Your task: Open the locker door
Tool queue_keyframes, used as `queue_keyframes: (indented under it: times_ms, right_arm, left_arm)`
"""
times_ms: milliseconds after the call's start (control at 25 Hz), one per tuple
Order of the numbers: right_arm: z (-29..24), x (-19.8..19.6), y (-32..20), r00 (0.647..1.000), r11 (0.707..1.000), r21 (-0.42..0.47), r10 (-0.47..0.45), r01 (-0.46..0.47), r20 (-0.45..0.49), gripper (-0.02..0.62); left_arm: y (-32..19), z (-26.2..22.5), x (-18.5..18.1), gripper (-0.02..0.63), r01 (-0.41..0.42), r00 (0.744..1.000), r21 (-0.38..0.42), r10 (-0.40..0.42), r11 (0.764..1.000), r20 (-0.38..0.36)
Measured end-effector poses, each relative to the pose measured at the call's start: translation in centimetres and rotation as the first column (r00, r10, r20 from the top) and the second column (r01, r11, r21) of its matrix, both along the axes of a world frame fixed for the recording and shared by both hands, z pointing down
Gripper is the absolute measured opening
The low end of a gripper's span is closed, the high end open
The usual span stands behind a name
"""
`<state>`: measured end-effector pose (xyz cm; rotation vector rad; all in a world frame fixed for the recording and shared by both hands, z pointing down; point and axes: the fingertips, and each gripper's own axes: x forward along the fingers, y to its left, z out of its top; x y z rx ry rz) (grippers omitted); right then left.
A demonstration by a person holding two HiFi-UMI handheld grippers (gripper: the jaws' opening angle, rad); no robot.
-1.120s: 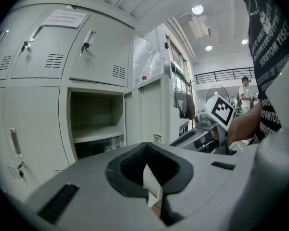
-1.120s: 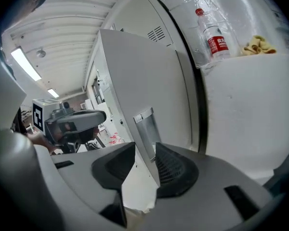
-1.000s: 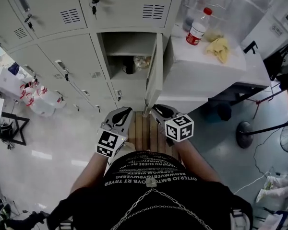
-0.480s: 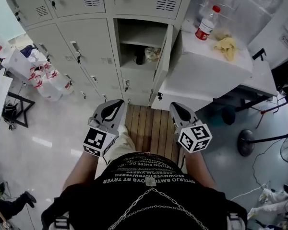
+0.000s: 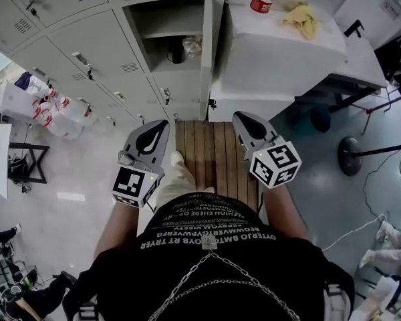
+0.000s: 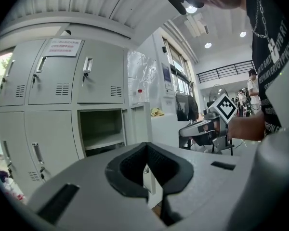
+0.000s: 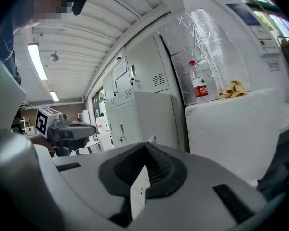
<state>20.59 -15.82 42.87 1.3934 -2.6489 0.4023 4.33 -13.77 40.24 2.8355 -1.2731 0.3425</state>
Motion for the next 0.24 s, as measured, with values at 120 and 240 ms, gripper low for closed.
queue_keyframes:
  times_ms: [120,240]
  right_arm:
    - [0.5,-0.2,-1.3,1.000,1.000,0.000,0.003,-0.003,0.008,-0.003]
    - [1.3,-0.3,-2.6,1.000,1.000,-0.012,0.007,-0.007,0.014,-0.003]
  left_arm:
    - [-1.4,0.9,0.0,0.000,-0.015,1.000,-0.016,0.015,1.000,0.021]
    - [-2.9,1.6,0.2,0.000,-0.025,0.999,-0.017,0.025,1.000,0.024]
